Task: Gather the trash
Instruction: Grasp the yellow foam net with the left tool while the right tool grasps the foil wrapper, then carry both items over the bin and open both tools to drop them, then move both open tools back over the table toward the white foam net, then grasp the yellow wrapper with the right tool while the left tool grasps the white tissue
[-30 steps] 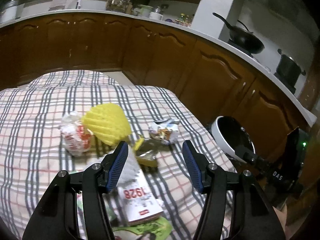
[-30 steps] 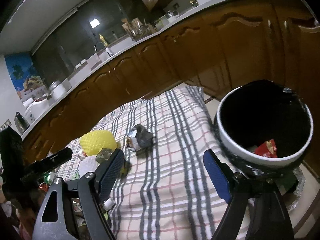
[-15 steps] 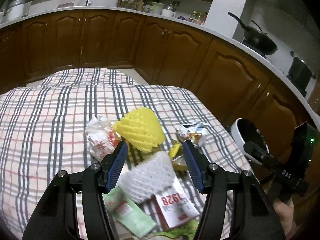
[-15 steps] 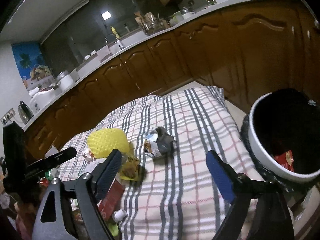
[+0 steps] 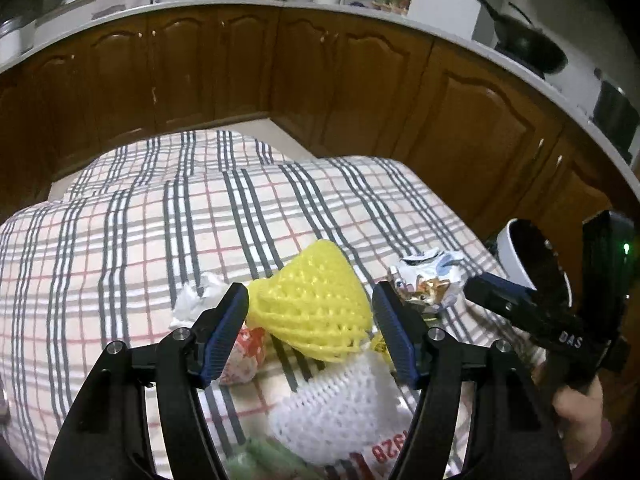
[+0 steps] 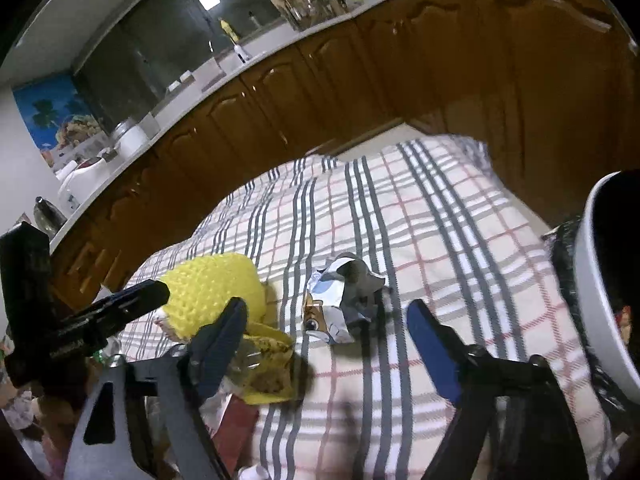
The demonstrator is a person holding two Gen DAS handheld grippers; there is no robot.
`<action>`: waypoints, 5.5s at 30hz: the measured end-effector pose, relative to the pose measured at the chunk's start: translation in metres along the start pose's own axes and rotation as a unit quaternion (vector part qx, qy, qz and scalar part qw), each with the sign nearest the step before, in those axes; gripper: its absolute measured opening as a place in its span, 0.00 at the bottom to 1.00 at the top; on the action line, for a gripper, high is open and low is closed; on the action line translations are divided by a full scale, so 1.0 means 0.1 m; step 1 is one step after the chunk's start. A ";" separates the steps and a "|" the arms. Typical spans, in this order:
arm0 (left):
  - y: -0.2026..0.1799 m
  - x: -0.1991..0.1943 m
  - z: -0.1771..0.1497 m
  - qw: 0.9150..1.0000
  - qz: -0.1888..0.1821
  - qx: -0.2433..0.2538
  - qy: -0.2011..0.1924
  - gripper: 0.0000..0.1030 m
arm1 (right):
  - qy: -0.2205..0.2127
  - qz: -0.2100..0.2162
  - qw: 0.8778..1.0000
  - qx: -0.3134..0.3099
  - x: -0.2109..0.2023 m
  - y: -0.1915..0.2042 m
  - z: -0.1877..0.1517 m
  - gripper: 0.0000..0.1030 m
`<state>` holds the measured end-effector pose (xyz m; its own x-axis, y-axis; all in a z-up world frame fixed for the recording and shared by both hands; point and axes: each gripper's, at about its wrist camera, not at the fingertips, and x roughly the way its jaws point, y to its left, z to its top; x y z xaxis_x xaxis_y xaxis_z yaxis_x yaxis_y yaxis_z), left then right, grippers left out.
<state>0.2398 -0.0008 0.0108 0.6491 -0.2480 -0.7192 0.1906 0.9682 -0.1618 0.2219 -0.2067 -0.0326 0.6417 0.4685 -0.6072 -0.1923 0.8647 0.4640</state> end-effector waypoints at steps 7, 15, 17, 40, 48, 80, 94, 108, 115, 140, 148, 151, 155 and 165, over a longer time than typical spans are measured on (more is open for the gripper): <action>-0.11 0.07 -0.03 0.999 0.007 0.034 0.005 0.15 | 0.018 -0.011 1.000 -0.005 0.18 -0.04 -0.01 0.09; -0.27 -0.25 0.05 0.998 0.004 0.042 -0.042 0.12 | -0.025 -0.013 0.999 -0.019 -0.22 -0.02 -0.01 0.00; -0.31 -0.34 0.08 0.998 0.000 0.040 -0.056 0.12 | -0.037 -0.013 0.999 -0.019 -0.37 -0.05 0.00 0.00; -1.37 -0.71 0.08 0.986 -0.135 0.058 -0.083 0.12 | -0.117 -0.053 0.992 0.009 -1.67 -0.60 -0.14 0.00; -1.78 -0.56 0.05 0.982 -0.157 0.079 -0.068 0.12 | -0.131 -0.073 0.988 0.030 -1.91 -0.89 -0.18 0.00; -2.93 0.55 0.21 0.973 -0.194 0.125 0.008 0.13 | -0.092 -0.100 0.987 0.083 -1.65 -1.90 0.07 0.01; -2.58 0.49 0.04 0.981 -0.174 0.083 0.007 0.61 | -0.119 -0.096 0.982 0.112 -1.73 -1.93 -0.13 0.79; -1.84 0.12 -0.28 0.991 -0.129 0.023 -0.016 0.70 | -0.181 -0.086 0.975 0.100 -1.86 -1.40 -0.43 0.95; -1.52 -0.13 -0.41 0.993 -0.115 0.006 -0.033 0.70 | -0.180 -0.069 0.977 0.092 -1.80 -1.15 -0.49 0.95; -0.48 -0.81 -0.57 0.993 -0.056 -0.056 -0.090 0.70 | -0.138 -0.018 0.990 0.017 -1.32 -0.20 -0.57 0.95; -0.23 -0.86 -0.59 0.993 -0.033 -0.067 -0.092 0.70 | -0.118 -0.010 0.993 0.001 -1.10 -0.02 -0.51 0.94; -0.10 -0.84 -0.57 0.992 -0.024 -0.079 -0.091 0.70 | -0.108 -0.008 0.994 -0.008 -1.00 0.06 -0.48 0.90; 0.03 -0.77 -0.52 0.993 -0.008 -0.087 -0.082 0.70 | -0.087 -0.001 0.996 -0.016 -0.83 0.15 -0.42 0.85; 0.24 -0.36 -0.30 0.997 0.019 -0.068 -0.026 0.70 | -0.016 -0.001 0.999 -0.034 -0.30 0.28 -0.30 0.61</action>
<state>0.1988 0.0325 0.0129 0.6924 -0.2081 -0.6908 0.0656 0.9717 -0.2270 0.1749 -0.1913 -0.0213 0.6649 0.4614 -0.5873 -0.2398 0.8766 0.4173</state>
